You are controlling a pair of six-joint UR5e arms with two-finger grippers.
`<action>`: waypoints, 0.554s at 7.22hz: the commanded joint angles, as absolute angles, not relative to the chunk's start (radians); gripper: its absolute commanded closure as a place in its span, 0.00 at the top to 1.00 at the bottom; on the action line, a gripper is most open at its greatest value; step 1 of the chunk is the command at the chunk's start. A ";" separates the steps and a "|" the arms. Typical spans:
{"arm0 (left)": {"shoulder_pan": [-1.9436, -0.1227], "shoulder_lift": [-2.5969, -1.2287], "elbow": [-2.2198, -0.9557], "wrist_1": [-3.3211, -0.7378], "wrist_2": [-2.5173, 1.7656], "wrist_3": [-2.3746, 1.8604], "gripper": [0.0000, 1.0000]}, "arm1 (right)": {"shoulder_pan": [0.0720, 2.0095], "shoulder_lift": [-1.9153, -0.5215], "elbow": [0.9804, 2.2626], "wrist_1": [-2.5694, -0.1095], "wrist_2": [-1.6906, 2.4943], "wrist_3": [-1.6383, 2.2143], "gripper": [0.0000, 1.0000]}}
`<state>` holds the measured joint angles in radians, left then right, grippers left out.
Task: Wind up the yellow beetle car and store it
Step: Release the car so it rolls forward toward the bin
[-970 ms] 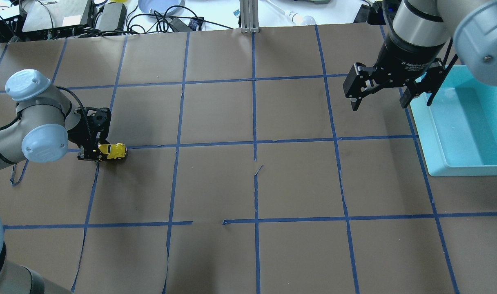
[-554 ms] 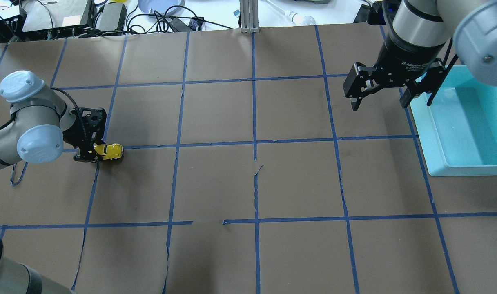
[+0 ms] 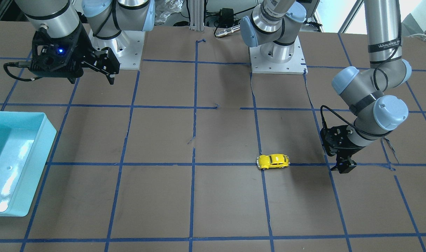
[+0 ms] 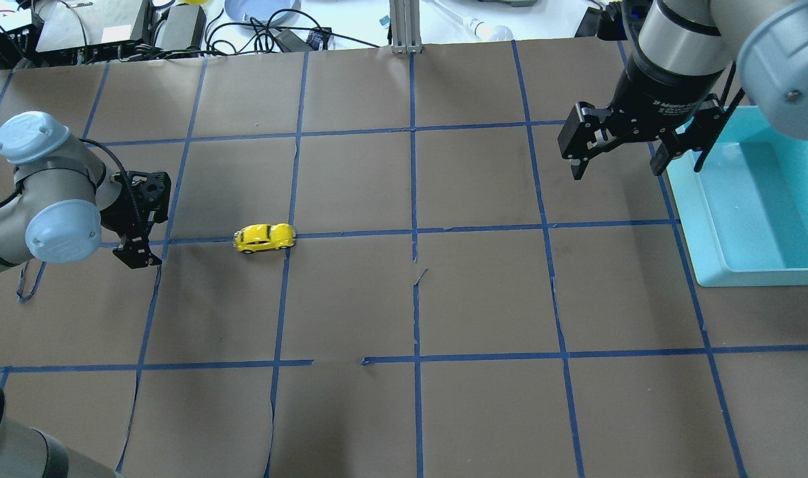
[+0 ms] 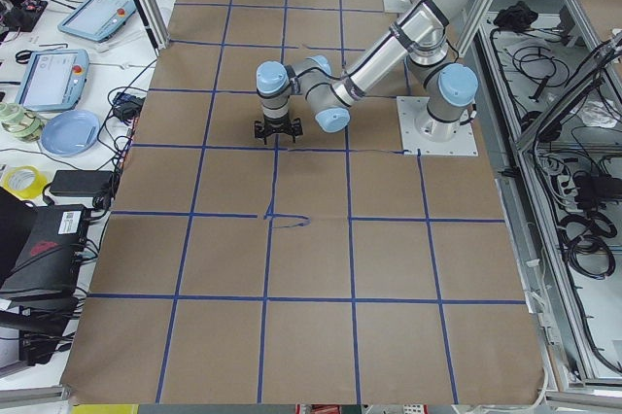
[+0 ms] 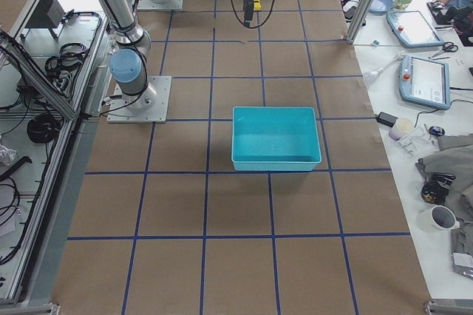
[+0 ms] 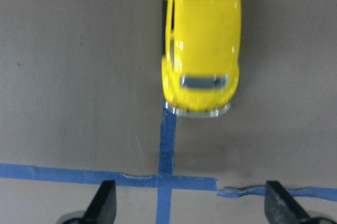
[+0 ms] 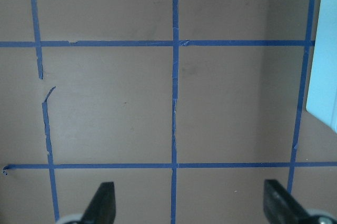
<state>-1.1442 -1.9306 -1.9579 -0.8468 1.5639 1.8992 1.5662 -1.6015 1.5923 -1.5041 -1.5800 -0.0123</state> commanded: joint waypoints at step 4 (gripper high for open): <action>-1.291 -1.852 -1.938 -0.889 1.552 1.372 0.94 | 1.566 -1.600 1.592 -1.505 -1.580 -0.020 1.00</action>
